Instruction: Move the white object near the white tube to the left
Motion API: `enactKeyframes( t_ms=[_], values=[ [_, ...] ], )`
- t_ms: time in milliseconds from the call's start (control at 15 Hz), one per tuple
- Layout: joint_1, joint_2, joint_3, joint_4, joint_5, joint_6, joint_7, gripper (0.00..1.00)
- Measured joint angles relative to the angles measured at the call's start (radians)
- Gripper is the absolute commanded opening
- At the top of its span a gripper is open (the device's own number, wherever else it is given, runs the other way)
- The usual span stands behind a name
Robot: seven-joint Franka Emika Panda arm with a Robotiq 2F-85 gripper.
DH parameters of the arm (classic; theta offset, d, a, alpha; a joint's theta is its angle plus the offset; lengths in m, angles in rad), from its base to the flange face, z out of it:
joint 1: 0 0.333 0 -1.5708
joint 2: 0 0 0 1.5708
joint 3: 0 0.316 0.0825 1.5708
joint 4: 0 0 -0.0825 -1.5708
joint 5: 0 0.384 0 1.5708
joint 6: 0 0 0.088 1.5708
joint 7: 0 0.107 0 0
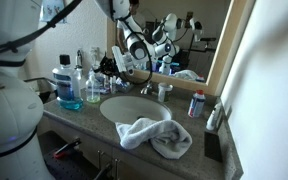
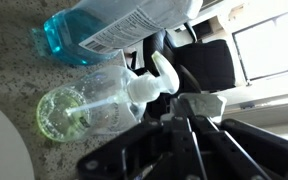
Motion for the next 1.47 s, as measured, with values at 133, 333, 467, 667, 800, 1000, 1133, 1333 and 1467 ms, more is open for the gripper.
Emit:
enactKeyframes(
  t_ms=[133,333,467,667,800,1000,1133,1333,1467],
  values=[
    [-0.003,0.041,0.004,0.028,0.001,-0.016,0.000,0.02],
    [-0.003,0.094,0.009,0.064,0.004,-0.039,0.000,0.02],
    [-0.004,0.125,0.011,0.084,0.009,-0.050,0.001,0.02],
    [-0.005,0.165,0.015,0.111,0.017,-0.065,0.003,0.02],
    [-0.008,0.190,0.019,0.127,0.020,-0.075,0.004,0.02],
    [-0.015,0.220,0.022,0.145,0.027,-0.086,0.010,0.02],
    [-0.017,0.236,0.022,0.155,0.032,-0.089,0.023,0.02],
    [-0.021,0.257,0.022,0.165,0.039,-0.090,0.047,0.02],
    [-0.024,0.269,0.022,0.172,0.044,-0.092,0.071,0.02]
  ],
)
